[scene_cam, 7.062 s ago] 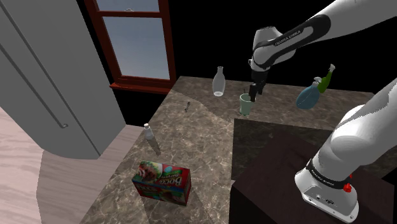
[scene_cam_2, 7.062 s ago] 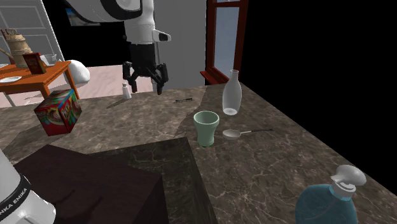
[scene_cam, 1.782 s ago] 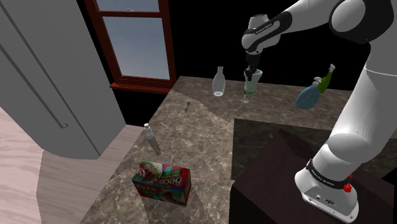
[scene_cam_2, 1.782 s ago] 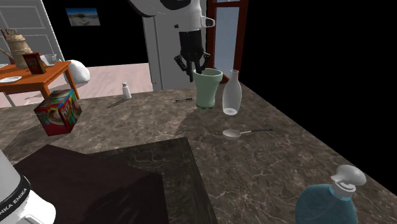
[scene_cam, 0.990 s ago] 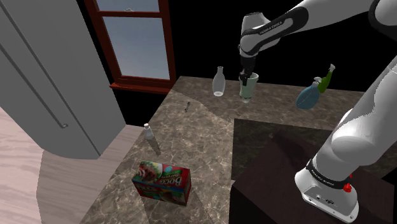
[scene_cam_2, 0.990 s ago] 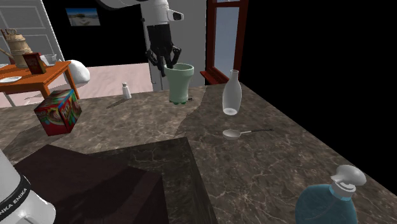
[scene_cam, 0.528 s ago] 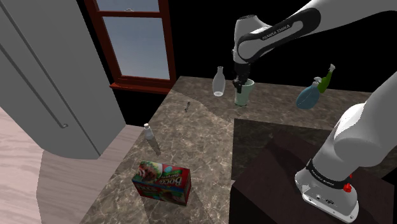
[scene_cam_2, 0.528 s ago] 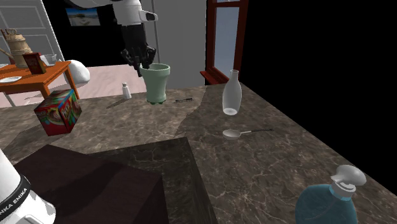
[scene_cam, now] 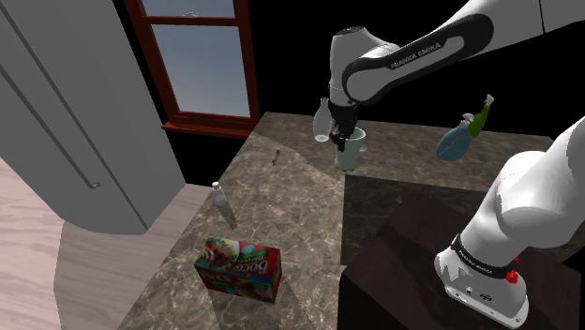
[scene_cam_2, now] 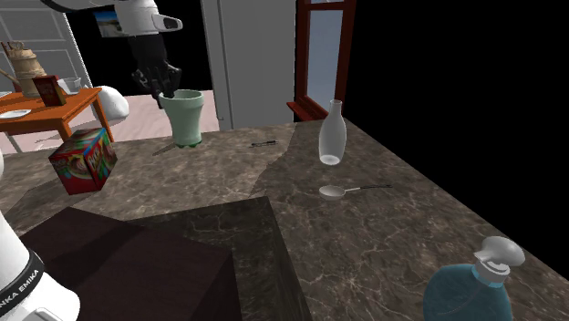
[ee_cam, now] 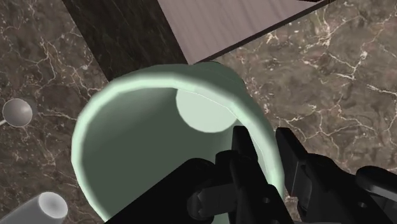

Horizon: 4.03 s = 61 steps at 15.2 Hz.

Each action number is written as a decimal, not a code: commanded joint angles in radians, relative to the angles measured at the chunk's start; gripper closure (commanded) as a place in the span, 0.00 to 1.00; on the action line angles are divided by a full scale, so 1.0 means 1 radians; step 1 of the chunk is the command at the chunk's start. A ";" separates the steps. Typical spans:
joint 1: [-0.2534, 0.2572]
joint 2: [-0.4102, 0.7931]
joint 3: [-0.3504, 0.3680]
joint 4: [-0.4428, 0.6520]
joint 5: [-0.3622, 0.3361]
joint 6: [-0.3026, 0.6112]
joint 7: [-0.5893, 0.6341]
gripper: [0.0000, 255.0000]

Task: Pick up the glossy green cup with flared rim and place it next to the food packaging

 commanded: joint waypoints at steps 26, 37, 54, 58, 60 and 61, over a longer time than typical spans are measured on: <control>0.210 0.142 0.303 0.037 0.073 0.067 0.477 1.00; 0.207 0.244 0.305 -0.017 0.028 0.217 0.517 1.00; 0.217 0.451 0.279 -0.045 -0.095 0.438 0.616 1.00; 0.222 0.481 0.270 -0.044 -0.115 0.465 0.632 1.00; 0.222 0.481 0.270 -0.044 -0.115 0.464 0.632 1.00; 0.222 0.481 0.270 -0.044 -0.115 0.464 0.632 1.00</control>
